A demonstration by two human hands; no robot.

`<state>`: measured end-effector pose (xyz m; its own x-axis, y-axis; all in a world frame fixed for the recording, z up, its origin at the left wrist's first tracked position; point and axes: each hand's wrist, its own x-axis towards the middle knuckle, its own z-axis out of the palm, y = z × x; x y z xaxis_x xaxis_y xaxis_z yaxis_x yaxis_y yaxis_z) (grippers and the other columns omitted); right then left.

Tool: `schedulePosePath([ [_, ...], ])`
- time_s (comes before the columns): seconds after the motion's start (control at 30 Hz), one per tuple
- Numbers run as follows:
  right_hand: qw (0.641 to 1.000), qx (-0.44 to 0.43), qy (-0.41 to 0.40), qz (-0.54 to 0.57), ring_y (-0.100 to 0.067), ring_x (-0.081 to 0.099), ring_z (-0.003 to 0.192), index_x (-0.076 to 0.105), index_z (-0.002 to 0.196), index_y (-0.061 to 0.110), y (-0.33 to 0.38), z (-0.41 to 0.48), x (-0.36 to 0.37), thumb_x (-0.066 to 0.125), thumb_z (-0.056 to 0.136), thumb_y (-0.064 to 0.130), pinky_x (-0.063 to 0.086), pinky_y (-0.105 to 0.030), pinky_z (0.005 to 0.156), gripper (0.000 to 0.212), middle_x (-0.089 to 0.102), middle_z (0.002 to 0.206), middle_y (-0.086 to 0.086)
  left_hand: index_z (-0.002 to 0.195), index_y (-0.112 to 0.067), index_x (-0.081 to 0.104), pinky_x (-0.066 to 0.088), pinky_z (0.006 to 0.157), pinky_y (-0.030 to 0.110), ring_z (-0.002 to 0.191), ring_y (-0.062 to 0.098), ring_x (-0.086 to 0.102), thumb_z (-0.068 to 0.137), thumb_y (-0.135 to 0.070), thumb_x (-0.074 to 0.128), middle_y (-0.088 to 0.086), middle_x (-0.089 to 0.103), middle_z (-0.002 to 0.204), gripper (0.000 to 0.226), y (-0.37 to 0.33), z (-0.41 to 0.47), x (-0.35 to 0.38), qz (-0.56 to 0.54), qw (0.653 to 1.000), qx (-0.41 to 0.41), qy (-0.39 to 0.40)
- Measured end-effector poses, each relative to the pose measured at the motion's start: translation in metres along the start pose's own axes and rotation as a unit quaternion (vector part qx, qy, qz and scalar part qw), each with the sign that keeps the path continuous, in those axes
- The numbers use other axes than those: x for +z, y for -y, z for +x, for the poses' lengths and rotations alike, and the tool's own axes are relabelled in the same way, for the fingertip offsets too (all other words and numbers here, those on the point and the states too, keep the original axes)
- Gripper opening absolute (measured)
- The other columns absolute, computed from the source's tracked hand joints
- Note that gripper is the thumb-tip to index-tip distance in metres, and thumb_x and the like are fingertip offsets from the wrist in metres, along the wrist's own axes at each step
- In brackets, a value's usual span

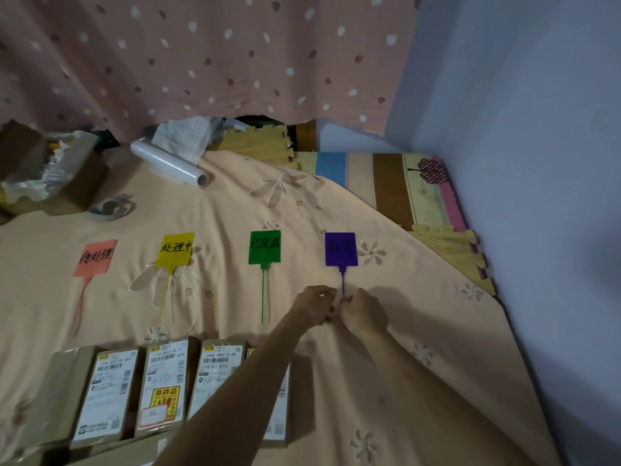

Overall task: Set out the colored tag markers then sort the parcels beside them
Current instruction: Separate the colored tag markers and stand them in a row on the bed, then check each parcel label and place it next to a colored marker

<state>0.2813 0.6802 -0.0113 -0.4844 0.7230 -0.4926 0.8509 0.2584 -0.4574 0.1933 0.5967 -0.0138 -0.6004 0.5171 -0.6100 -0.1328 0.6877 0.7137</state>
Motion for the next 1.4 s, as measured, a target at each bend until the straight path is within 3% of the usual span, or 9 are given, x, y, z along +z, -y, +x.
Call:
schedulePosePath([
  [0.1,1.000,0.005,-0.012,-0.009,-0.029,0.065,0.107,0.060,0.126,0.009,0.018,-0.025,-0.014,0.041,0.105,0.037,0.050,-0.036,0.086,0.040,0.067,0.119,-0.010,0.124,-0.013,0.066,0.046,0.059,0.028,0.066,0.026,0.063,0.103,-0.026,0.050,0.012,0.068,0.093,0.030,-0.008,-0.022,-0.026,-0.018,1.000,0.018,0.005],
  [0.27,0.996,-0.018,-0.024,0.079,-0.028,0.065,0.102,0.061,0.121,0.007,0.058,-0.081,-0.036,0.043,0.102,0.029,0.051,-0.037,0.084,0.035,0.068,0.116,-0.012,0.122,-0.003,0.064,0.043,0.054,0.026,0.057,0.022,0.059,0.103,-0.022,0.050,0.015,0.066,0.092,0.030,-0.018,-0.076,-0.082,-0.036,0.996,0.077,0.007],
  [0.5,0.980,-0.089,-0.062,0.164,-0.026,0.073,0.075,0.070,0.099,0.009,0.099,-0.184,-0.024,0.048,0.095,0.031,0.060,-0.046,0.085,0.031,0.074,0.086,-0.006,0.121,-0.002,0.065,0.043,0.053,0.027,0.058,0.021,0.059,0.102,-0.022,0.052,0.015,0.065,0.091,0.030,0.013,-0.181,-0.174,-0.031,0.989,0.143,0.000],
  [0.77,0.971,-0.192,-0.055,0.129,-0.029,0.070,0.091,0.065,0.099,0.017,0.153,-0.290,0.001,0.051,0.092,0.036,0.058,-0.049,0.086,0.025,0.073,0.094,-0.006,0.113,-0.006,0.070,0.048,0.058,0.027,0.066,0.021,0.065,0.103,-0.021,0.050,0.009,0.069,0.089,0.026,0.053,-0.280,-0.271,-0.012,0.976,0.210,-0.064],
  [0.87,0.969,-0.218,-0.042,0.112,-0.030,0.069,0.093,0.066,0.105,0.014,0.162,-0.319,0.020,0.050,0.092,0.035,0.055,-0.047,0.088,0.030,0.073,0.098,-0.008,0.108,-0.008,0.071,0.047,0.059,0.028,0.068,0.022,0.065,0.102,-0.020,0.051,0.010,0.070,0.092,0.024,0.082,-0.310,-0.293,-0.018,0.974,0.203,-0.097],
  [1.0,0.968,-0.230,-0.003,0.094,-0.027,0.065,0.100,0.063,0.107,0.023,0.162,-0.350,0.055,0.050,0.093,0.038,0.054,-0.044,0.093,0.024,0.069,0.106,-0.004,0.114,-0.005,0.070,0.047,0.061,0.028,0.075,0.024,0.065,0.103,-0.016,0.047,0.012,0.070,0.094,0.028,0.140,-0.349,-0.304,-0.020,0.976,0.167,-0.137],
  [1.13,0.965,-0.249,0.010,0.086,-0.025,0.063,0.097,0.063,0.105,0.025,0.154,-0.377,0.103,0.049,0.092,0.038,0.050,-0.035,0.077,0.023,0.069,0.106,-0.002,0.113,-0.009,0.071,0.048,0.061,0.025,0.073,0.019,0.064,0.102,-0.015,0.047,0.009,0.071,0.093,0.027,0.206,-0.381,-0.303,-0.024,0.977,0.134,-0.166],
  [1.27,0.963,-0.250,0.065,0.081,-0.023,0.064,0.092,0.060,0.104,0.026,0.147,-0.402,0.153,0.047,0.093,0.037,0.054,-0.041,0.080,0.021,0.065,0.100,0.002,0.111,-0.014,0.071,0.052,0.067,0.029,0.076,0.018,0.066,0.103,-0.017,0.046,0.007,0.071,0.092,0.027,0.261,-0.404,-0.309,-0.051,0.976,0.101,-0.186],
  [1.4,0.964,-0.240,0.100,0.054,-0.017,0.064,0.087,0.059,0.100,0.028,0.146,-0.412,0.200,0.046,0.091,0.039,0.052,-0.036,0.074,0.019,0.062,0.095,0.012,0.111,-0.009,0.072,0.050,0.067,0.031,0.078,0.022,0.064,0.104,-0.016,0.046,0.010,0.070,0.093,0.028,0.303,-0.408,-0.325,-0.072,0.976,0.081,-0.187],
])
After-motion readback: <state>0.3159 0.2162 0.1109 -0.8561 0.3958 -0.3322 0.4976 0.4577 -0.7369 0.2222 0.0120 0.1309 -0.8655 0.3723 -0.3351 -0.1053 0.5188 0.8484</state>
